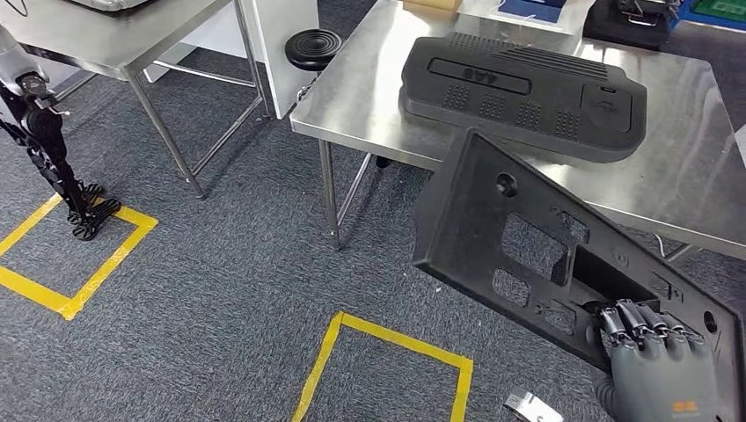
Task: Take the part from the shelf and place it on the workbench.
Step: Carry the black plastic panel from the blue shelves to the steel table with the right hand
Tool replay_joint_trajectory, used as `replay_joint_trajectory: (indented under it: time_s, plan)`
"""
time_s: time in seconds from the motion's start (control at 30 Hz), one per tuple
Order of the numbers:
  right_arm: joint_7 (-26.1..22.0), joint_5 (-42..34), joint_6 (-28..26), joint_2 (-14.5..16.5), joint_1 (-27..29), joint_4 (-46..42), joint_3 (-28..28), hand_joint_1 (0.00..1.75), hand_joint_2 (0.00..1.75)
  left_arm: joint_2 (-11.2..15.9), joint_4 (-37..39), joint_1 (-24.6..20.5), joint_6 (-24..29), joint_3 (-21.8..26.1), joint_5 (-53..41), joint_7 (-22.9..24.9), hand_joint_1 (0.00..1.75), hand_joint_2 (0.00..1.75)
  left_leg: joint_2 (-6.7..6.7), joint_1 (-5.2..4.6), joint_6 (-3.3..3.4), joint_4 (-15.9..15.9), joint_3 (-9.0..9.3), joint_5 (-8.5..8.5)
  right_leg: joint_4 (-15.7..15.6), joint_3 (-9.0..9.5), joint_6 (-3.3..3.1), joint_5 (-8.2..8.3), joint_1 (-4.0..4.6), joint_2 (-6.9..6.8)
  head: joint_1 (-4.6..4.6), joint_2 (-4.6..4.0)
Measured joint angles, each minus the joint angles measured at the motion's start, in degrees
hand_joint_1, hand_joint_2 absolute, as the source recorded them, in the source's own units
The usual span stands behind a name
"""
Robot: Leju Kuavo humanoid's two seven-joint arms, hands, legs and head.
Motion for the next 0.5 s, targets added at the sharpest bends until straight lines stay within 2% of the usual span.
replay_joint_trajectory:
  time_s: [0.03,0.1,0.17,0.2,0.23,0.27,0.3,0.33,0.37,0.4,0.47,0.5]
  plan:
    - [0.00,0.01,0.01,-0.08,0.13,-0.03,-0.02,1.75,1.75,-0.01,-0.01,-0.01,0.02,-0.01,0.14,-0.01,0.00,0.00,0.68,0.03,0.47,-0.20,-0.01,0.15,1.67,-1.02,-0.03,-0.85,0.12,-1.43,0.10,0.00]
    - [0.00,0.07,0.04,-0.27,0.26,-0.05,-0.04,1.75,1.75,0.02,-0.01,0.09,0.07,-0.01,0.40,-0.02,0.00,0.00,2.03,-0.08,1.12,-0.35,-0.17,0.21,8.51,-4.43,-0.48,-3.92,0.31,-4.67,0.27,0.00]
    - [0.02,0.20,0.06,-0.36,0.31,-0.04,-0.01,1.75,1.75,0.05,-0.01,0.18,0.08,-0.01,0.56,-0.03,0.00,0.00,3.46,-0.19,1.27,-0.34,-0.30,0.16,15.34,-7.81,-0.49,-6.32,0.25,-5.49,0.30,0.00]
    - [0.08,0.29,0.08,-0.37,0.33,-0.04,0.02,1.75,1.75,0.05,-0.01,0.19,0.08,-0.01,0.57,-0.05,0.00,0.00,4.16,-0.21,1.27,-0.34,-0.30,0.12,16.10,-8.16,-0.12,-6.30,0.20,-5.64,0.31,0.00]
    - [0.16,0.38,0.09,-0.40,0.35,-0.04,0.04,1.75,1.75,0.02,-0.01,0.18,0.06,-0.01,0.57,-0.07,0.00,0.00,4.82,-0.19,1.23,-0.33,-0.26,0.08,14.39,-7.22,0.42,-5.40,0.15,-5.92,0.32,0.00]
    - [0.25,0.46,0.10,-0.45,0.35,-0.04,0.06,1.75,1.75,-0.04,-0.01,0.16,0.05,-0.01,0.61,-0.08,0.00,0.00,5.44,-0.17,1.13,-0.33,-0.17,0.02,10.65,-5.17,0.98,-3.95,0.10,-6.53,0.33,0.00]
    - [0.33,0.51,0.10,-0.52,0.34,-0.04,0.08,1.75,1.75,-0.09,-0.01,0.14,0.04,-0.01,0.68,-0.10,0.00,0.00,5.99,-0.26,0.97,-0.32,-0.02,-0.09,6.12,-2.72,1.31,-2.53,0.12,-7.79,0.36,0.00]
    - [0.38,0.54,0.11,-0.63,0.29,-0.04,0.09,1.75,1.75,-0.13,-0.01,0.14,0.04,-0.01,0.82,-0.12,0.00,0.00,6.50,-0.42,0.67,-0.29,0.16,-0.28,2.44,-0.71,1.32,-1.38,0.22,-8.85,0.35,0.00]
    - [0.40,0.51,0.12,-0.74,0.20,-0.05,0.13,1.75,1.75,-0.13,-0.01,0.15,0.06,-0.01,0.98,-0.15,0.00,0.00,6.98,-0.58,0.35,-0.29,0.36,-0.46,0.21,0.54,1.04,-0.69,0.34,-9.57,0.29,0.00]
    - [0.41,0.42,0.16,-0.86,0.02,-0.03,0.18,1.75,1.75,-0.11,-0.01,0.14,0.07,-0.01,1.14,-0.19,0.00,0.00,7.50,-0.73,0.00,-0.31,0.61,-0.63,-0.62,0.91,0.62,-0.42,0.51,-9.80,0.27,0.00]
    - [0.42,0.09,0.27,-1.02,-0.50,0.05,0.36,1.75,1.75,-0.09,-0.02,0.05,0.09,-0.01,1.44,-0.28,0.00,0.00,8.38,-0.66,-0.70,-0.43,1.10,-0.88,-0.57,0.90,-0.20,-0.12,0.59,-8.51,0.23,0.00]
    - [0.42,-0.08,0.34,-1.08,-0.80,0.09,0.44,1.75,1.75,-0.05,-0.03,-0.03,0.09,-0.01,1.58,-0.33,0.00,0.00,7.87,-0.53,-1.06,-0.07,1.18,-1.26,-0.66,0.99,-0.52,-0.02,0.37,-7.90,0.21,0.00]
